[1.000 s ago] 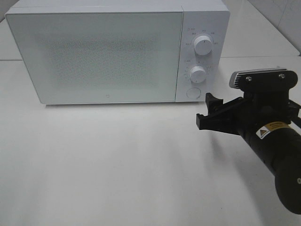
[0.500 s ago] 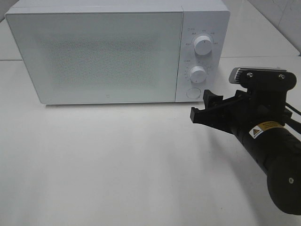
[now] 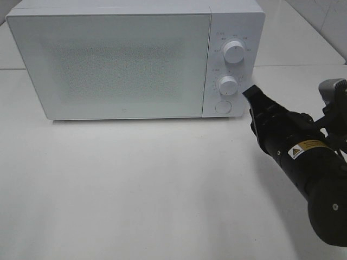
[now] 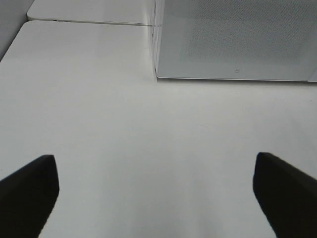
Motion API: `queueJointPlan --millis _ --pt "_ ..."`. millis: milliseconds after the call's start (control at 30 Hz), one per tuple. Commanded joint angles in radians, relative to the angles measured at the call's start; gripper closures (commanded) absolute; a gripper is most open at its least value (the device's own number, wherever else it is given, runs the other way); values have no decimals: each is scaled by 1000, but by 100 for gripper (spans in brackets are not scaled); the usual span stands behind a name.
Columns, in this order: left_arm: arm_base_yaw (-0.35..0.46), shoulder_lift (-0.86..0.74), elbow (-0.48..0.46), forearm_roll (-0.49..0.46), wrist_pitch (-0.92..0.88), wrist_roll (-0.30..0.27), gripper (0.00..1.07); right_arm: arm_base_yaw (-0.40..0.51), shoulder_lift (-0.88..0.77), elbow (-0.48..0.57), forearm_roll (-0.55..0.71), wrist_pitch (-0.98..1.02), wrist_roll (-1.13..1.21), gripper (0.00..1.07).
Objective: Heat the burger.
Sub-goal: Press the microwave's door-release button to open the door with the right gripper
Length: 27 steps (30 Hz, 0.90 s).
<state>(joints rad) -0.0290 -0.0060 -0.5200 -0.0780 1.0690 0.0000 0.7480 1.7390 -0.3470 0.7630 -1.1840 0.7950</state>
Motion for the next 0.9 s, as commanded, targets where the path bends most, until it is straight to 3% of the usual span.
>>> queueJointPlan --millis 33,300,767,900 --pt "3 -14 2 -5 1 0 6 4 -2 -9 -6 48 193 107" --pt "3 -14 2 -5 1 0 6 4 -2 -9 -5 110 437 107" --pt "3 -14 2 -5 1 0 6 -3 23 -34 50 135 452 107" --pt "3 -14 2 -5 1 0 6 -3 117 -88 36 131 530 107"
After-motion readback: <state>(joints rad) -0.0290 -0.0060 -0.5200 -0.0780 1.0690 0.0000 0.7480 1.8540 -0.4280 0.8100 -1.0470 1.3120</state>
